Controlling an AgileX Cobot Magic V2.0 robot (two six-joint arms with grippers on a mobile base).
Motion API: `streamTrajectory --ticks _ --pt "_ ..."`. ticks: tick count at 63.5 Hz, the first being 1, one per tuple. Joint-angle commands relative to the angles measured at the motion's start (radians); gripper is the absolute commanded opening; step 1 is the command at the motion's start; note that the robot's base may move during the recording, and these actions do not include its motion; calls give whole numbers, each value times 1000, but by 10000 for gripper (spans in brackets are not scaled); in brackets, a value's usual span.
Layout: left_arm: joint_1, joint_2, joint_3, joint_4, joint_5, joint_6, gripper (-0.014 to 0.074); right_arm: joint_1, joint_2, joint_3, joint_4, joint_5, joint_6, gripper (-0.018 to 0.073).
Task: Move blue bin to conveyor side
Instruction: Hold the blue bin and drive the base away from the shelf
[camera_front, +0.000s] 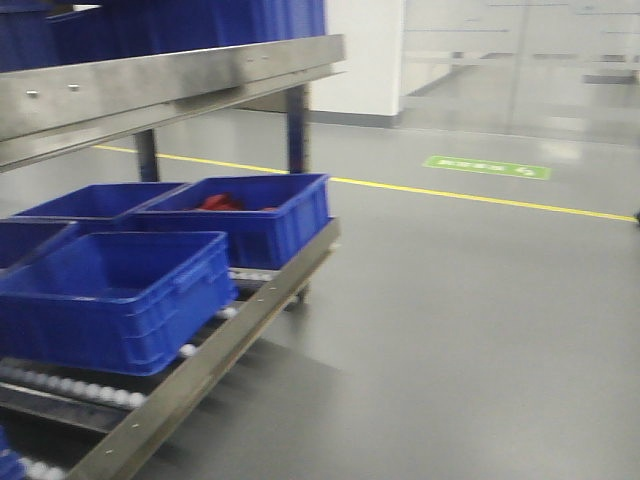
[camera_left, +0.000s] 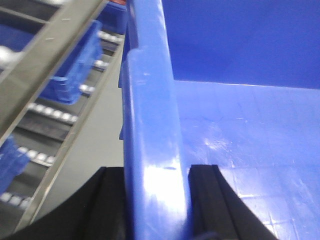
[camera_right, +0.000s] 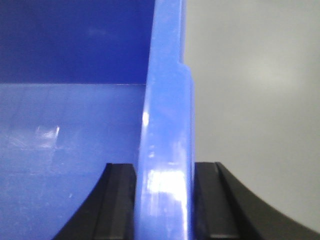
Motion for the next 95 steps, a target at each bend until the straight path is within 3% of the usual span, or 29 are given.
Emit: streamTrajectory --ticks 1,95 --pt "2 -21 -15 38 -91 16 -18 -6 -24 -14 -79 -92 -17 -80" --pt "2 -21 -15 38 -91 16 -18 -6 -24 -14 -79 -92 -17 -80"
